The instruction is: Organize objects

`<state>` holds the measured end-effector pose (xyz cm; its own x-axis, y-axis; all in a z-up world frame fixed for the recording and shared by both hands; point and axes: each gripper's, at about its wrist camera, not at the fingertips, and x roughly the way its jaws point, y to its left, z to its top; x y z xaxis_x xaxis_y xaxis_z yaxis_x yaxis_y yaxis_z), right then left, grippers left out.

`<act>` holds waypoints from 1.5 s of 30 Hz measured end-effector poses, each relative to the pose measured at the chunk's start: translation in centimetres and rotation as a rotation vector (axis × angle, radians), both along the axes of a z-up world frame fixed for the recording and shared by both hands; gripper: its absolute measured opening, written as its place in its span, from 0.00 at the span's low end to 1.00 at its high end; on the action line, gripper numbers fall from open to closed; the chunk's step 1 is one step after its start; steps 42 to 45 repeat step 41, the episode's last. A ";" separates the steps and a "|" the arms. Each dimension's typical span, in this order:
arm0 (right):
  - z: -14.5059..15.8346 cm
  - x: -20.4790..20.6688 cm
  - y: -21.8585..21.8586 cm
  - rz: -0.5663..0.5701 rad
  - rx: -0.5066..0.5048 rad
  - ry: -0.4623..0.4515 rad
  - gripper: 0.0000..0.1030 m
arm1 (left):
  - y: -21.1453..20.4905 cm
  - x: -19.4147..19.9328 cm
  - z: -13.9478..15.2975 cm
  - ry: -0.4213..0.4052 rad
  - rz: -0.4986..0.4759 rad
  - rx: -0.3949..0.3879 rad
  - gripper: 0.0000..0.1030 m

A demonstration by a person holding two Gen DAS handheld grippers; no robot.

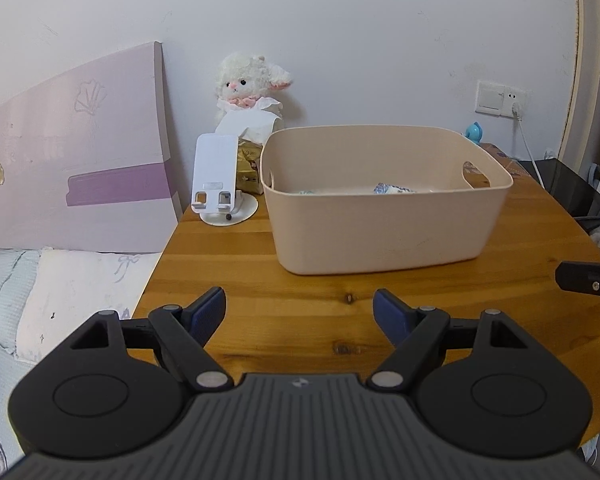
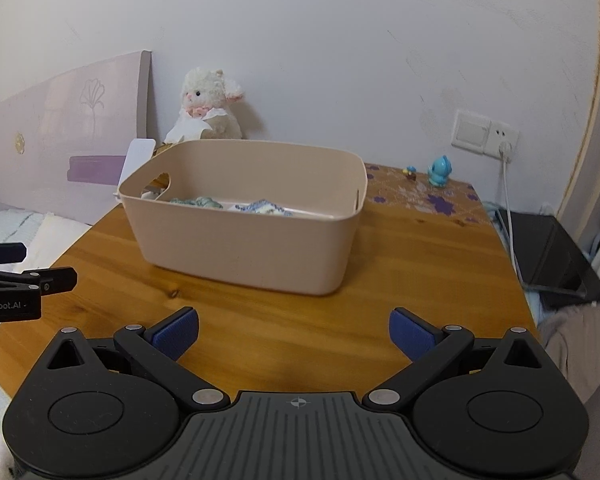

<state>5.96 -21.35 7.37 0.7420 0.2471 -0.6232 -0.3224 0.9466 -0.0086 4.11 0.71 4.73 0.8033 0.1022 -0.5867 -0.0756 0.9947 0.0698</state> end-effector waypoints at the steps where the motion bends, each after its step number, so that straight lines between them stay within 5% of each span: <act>1: -0.1 -0.4 -0.2 -0.005 0.012 0.006 1.00 | -0.1 -0.2 -0.1 0.007 0.001 0.002 0.79; 23: -1.0 -5.7 -0.1 0.055 0.011 0.055 1.00 | -1.8 -5.8 -2.7 0.059 0.008 -0.015 0.80; 45: -2.0 -5.5 -0.1 0.065 0.015 0.094 1.00 | -1.8 -7.3 -2.1 0.032 0.020 -0.028 0.80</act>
